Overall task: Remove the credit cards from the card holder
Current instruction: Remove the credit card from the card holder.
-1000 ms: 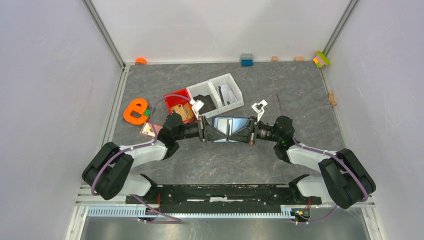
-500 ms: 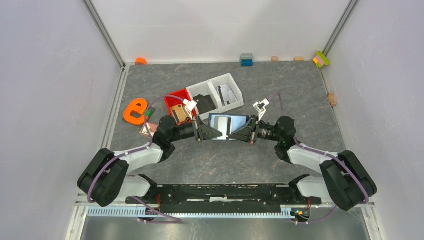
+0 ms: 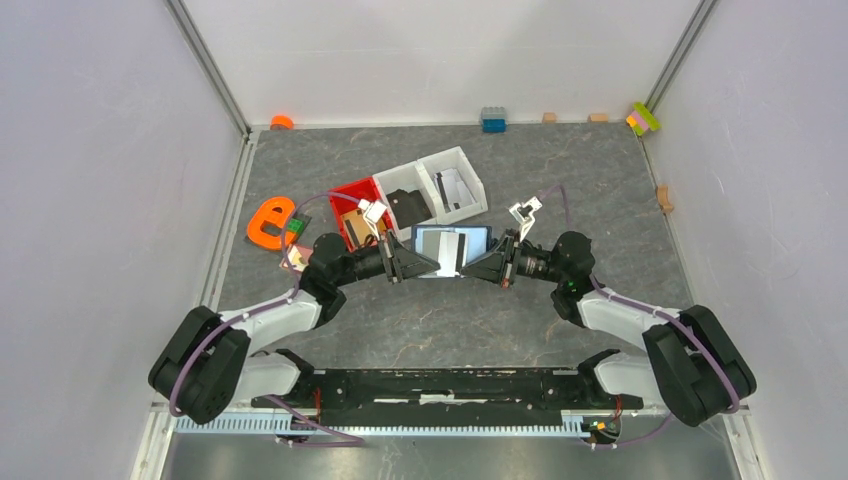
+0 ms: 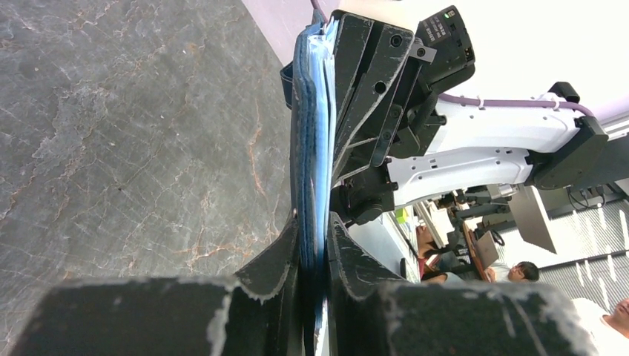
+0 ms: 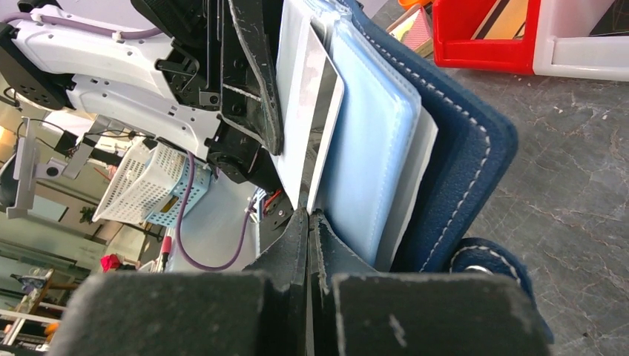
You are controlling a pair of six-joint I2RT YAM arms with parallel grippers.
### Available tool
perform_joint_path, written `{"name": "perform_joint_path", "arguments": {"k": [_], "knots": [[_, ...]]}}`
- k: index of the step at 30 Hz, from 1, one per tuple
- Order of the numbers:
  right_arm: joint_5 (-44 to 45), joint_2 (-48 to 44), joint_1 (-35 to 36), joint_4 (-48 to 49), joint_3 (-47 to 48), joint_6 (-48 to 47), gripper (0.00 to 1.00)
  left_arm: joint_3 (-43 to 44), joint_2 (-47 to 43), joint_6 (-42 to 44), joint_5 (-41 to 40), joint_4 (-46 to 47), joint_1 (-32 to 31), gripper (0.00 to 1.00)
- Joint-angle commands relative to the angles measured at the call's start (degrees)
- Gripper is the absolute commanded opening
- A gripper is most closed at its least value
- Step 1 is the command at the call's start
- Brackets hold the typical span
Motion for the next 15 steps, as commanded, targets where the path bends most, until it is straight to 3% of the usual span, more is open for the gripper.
{"name": "perform_joint_path", "arguments": {"k": [1,10,15], "knots": [[1.9,-1.8,-0.5,-4.9,0.6,-4.5,0.0,0.7,-1.6,0.4,0.0,3.6,0.1,0.02],[5.6,-4.4,-3.2,-7.3,-0.9,-5.7,0.0,1.6,-9.3,9.0,-11.9,-16.2,0.3,0.02],[5.7,-3.9,-3.5,-7.2,-1.0,-5.5,0.0,1.8,-12.6,11.3,-17.3,-22.2,0.3,0.02]]}}
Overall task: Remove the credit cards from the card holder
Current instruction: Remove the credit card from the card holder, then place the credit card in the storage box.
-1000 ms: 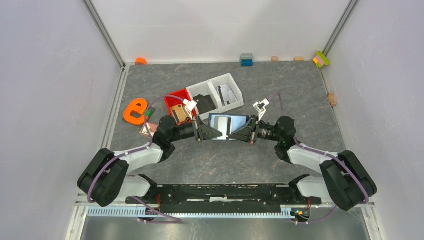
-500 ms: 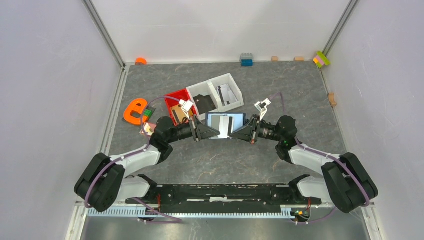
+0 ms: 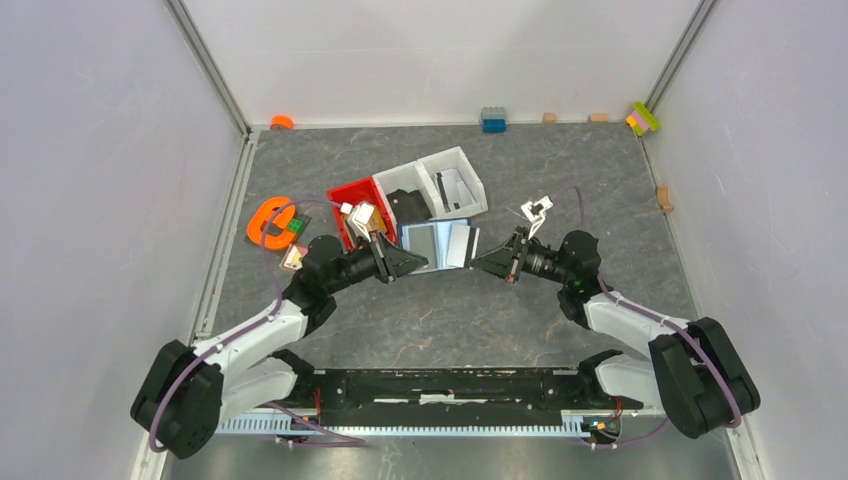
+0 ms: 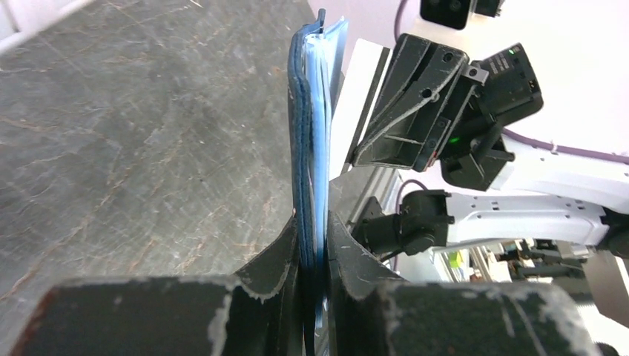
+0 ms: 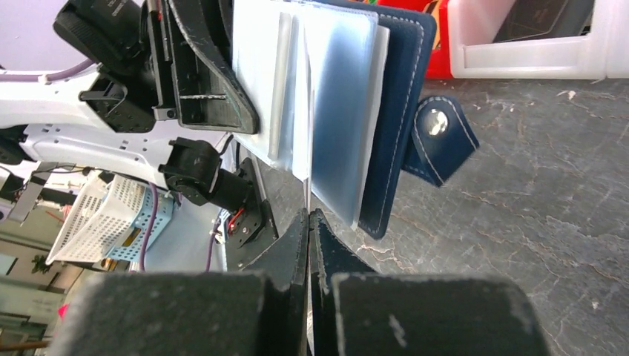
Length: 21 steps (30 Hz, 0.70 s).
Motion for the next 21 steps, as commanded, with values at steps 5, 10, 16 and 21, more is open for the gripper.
{"name": "perform_joint_path", "arguments": {"k": [5,10,16,21], "knots": [[1.9,-0.4,-0.4,0.1,-0.3,-1.5,0.0,2.9,-4.6,6.2,-13.6,-13.6,0.1,0.02],[4.6,-1.8,-0.4,-8.2,2.0,-7.5,0.0,4.0,-7.3,6.7,-21.9,-20.8,0.1,0.02],[16.5,-1.1,-0.3,-23.8,9.8,-18.2,0.0,3.8,-12.6,6.7,-27.1,-24.8,0.1,0.02],[20.9,5.4,-0.2,-26.1,17.0,-18.2,0.0,2.3,-18.7,5.9,-33.5,-27.1,0.1,0.02]]}}
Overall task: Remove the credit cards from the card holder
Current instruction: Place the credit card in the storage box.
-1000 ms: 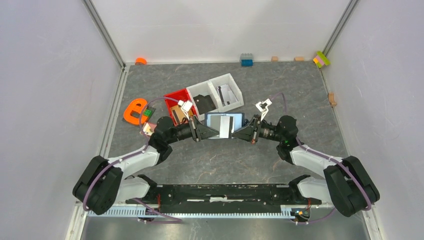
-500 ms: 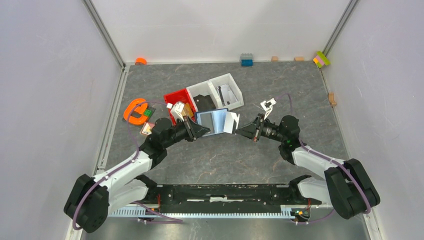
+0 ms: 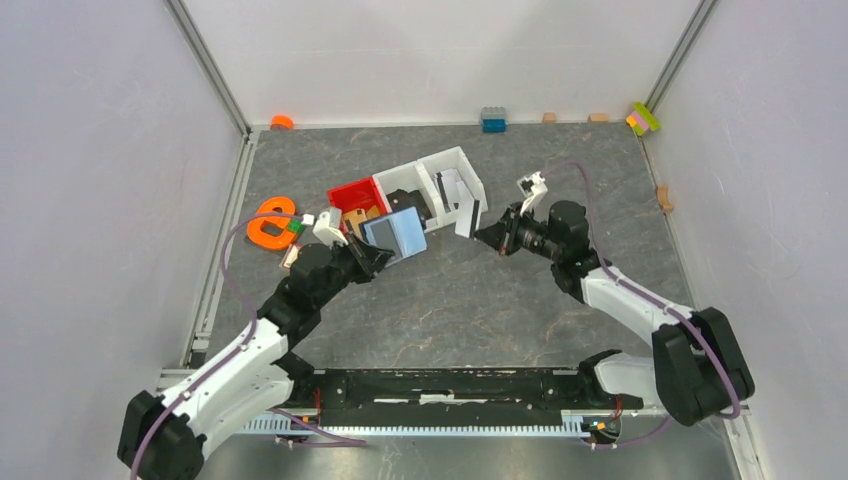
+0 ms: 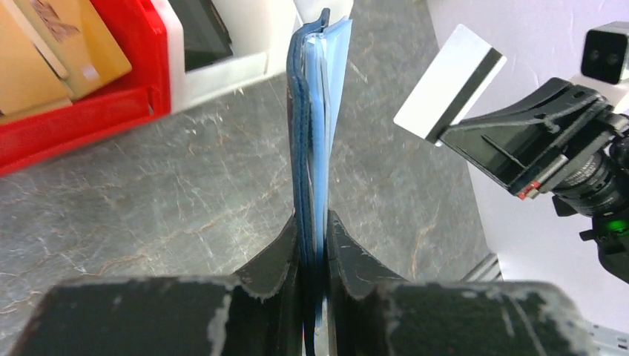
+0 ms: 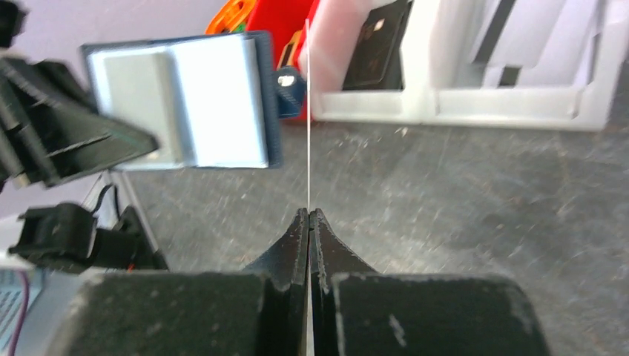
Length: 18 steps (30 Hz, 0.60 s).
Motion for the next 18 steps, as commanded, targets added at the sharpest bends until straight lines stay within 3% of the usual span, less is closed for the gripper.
{"name": "perform_joint_path", "arguments": {"k": [1,10,18], "knots": [[7.2,5.9,-0.1,-4.3,8.1,-3.6,0.0,0.5,-6.2,1.2,-8.4,-0.9,0.0,0.02],[12.3,23.5,-0.1,-14.3,26.8,-8.6,0.0,-1.6,-13.9,-0.3,-13.9,-2.5,0.0,0.02],[14.8,36.9,0.0,-19.5,40.0,-10.6,0.0,-1.2,-12.6,-0.6,-11.9,-2.0,0.0,0.02]]}}
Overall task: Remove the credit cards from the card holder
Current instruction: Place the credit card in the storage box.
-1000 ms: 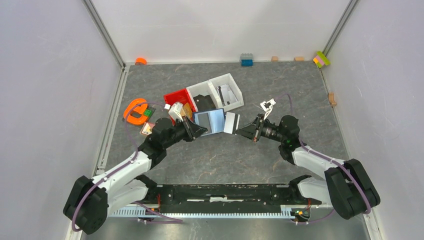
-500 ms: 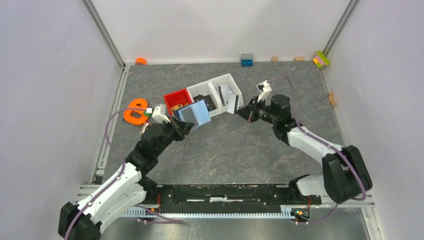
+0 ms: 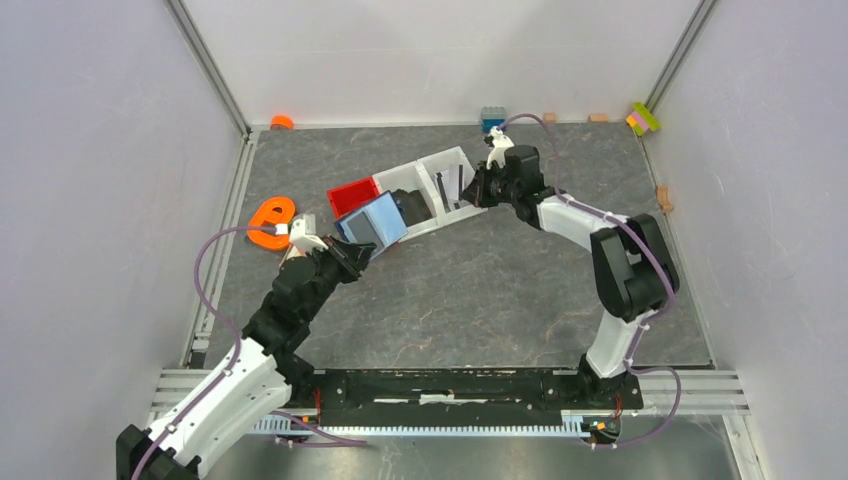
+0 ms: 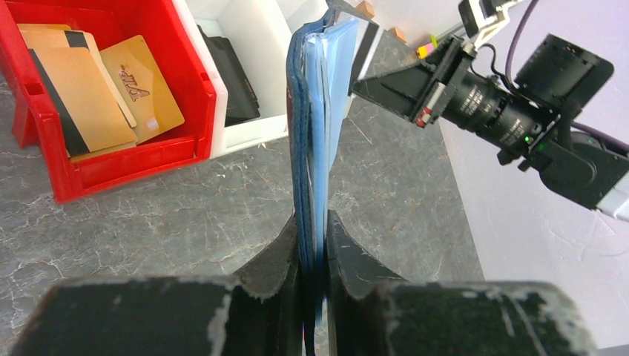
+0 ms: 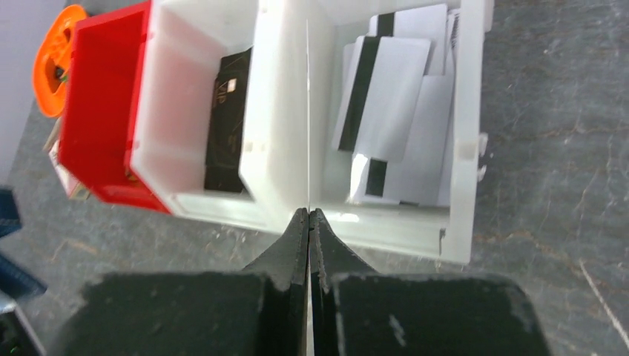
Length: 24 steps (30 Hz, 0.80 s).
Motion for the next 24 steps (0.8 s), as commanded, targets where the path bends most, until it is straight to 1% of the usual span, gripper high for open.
{"name": "perform_joint_path", "arguments": {"k": [1,5,9,10,11,12,13,19,24], "knots": [[2.3,5.5,0.0,-3.4,7.1,-2.3,0.0,0.6,1.1,-0.5,0.2,2.2,0.0,0.02],[0.2,10.2,0.1,-3.9,11.0,-2.3,0.01,0.6,2.1,-0.7,0.8,2.6,0.0,0.02],[-0.3,12.5,0.6,-5.7,13.7,-2.7,0.05,0.5,2.4,-0.6,1.2,3.0,0.0,0.02],[0.4,12.4,0.6,-6.0,13.8,-2.6,0.1,0.5,2.4,-0.5,1.4,3.1,0.0,0.02],[1.3,11.9,0.6,-6.0,13.4,-2.6,0.19,0.5,2.4,-0.5,1.6,3.3,0.0,0.02],[2.0,11.0,0.6,-5.8,12.9,-2.6,0.26,0.5,2.5,-0.4,1.7,3.4,0.0,0.02],[2.6,10.2,0.6,-5.5,12.1,-2.6,0.3,0.5,2.6,-0.4,1.8,3.5,0.0,0.02],[4.8,0.9,1.6,-2.6,5.6,-2.0,0.35,0.7,4.4,0.1,4.7,5.0,0.0,0.02],[4.9,-8.9,5.7,-4.1,0.4,-4.5,0.41,0.9,5.8,0.4,7.3,6.5,0.0,0.02]]}}
